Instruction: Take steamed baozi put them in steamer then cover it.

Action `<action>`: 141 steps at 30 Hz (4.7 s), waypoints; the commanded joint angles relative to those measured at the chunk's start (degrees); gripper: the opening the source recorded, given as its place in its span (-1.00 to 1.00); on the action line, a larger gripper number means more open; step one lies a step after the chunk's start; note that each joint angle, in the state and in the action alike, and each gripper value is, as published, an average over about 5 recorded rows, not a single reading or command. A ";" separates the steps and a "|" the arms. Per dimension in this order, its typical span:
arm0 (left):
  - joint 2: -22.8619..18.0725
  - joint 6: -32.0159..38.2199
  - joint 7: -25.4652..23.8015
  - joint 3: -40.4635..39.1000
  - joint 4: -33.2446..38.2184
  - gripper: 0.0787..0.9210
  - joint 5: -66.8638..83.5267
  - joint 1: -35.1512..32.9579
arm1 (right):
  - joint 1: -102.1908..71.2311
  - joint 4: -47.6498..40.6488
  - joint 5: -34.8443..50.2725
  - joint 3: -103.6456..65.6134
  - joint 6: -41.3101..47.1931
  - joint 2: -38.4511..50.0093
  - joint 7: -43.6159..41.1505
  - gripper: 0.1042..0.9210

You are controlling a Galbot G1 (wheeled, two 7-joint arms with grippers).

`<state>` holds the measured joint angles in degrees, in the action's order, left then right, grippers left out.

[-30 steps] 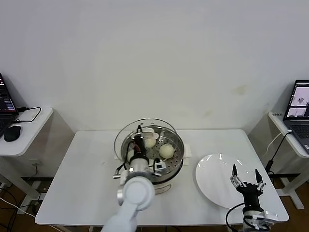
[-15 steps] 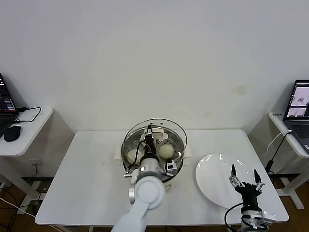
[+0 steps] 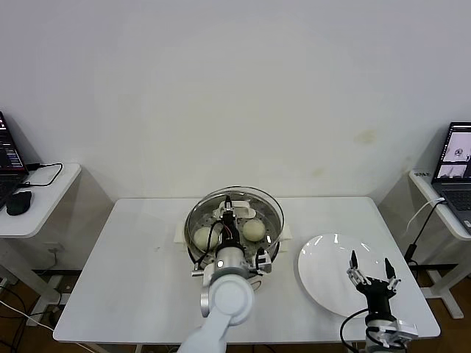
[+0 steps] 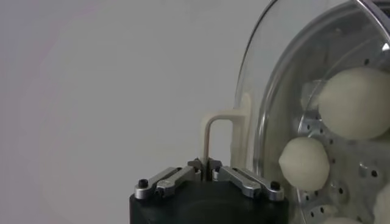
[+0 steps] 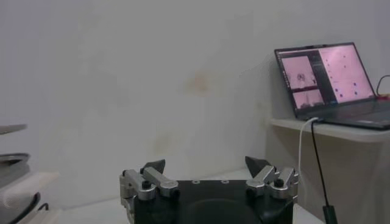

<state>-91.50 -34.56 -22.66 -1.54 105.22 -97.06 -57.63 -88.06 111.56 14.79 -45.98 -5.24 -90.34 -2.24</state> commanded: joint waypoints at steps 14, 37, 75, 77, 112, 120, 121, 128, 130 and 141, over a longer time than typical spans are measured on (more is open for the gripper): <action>-0.25 0.21 1.66 0.75 -1.61 -0.87 -1.83 -0.90 | -0.14 0.20 0.75 0.00 0.05 -0.09 -0.05 0.76; -0.17 0.81 3.62 1.05 -3.52 -0.87 -1.10 -0.95 | -1.02 0.79 0.71 -0.48 -0.19 -0.14 -0.04 0.76; 3.80 1.88 0.99 -0.18 7.46 0.65 1.28 -6.23 | -0.94 0.62 0.62 -1.02 -0.12 0.01 -0.21 0.76; 4.11 1.89 0.88 -0.32 8.48 0.72 1.63 -6.67 | -0.98 0.63 0.51 -0.89 -0.10 0.00 -0.22 0.76; 17.76 29.90 18.56 49.28 13.57 0.77 99.19 -30.32 | -3.03 -0.74 0.68 15.38 5.10 17.00 4.96 0.76; 15.83 26.09 16.09 48.21 11.75 0.77 106.56 -38.48 | -6.01 2.71 3.78 15.78 13.56 18.69 7.60 0.76; 15.68 25.99 16.25 47.55 12.04 0.77 105.80 -39.30 | -6.39 3.22 4.20 15.85 13.95 19.02 7.67 0.76; 14.73 26.49 18.58 45.67 14.86 0.77 103.04 -42.28 | -8.72 7.27 4.90 16.22 14.13 20.95 6.81 0.76; 14.75 26.49 18.82 45.81 15.58 0.77 102.29 -42.85 | -9.03 7.71 4.77 16.41 14.17 21.02 6.98 0.76; 15.19 25.71 18.87 45.88 16.47 0.77 100.61 -43.53 | -8.13 5.80 5.01 16.16 13.00 19.86 7.56 0.76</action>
<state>-76.12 -8.91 -4.36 43.83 120.94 1.75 -98.39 -96.09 117.39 18.90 -30.27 7.17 -70.95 4.74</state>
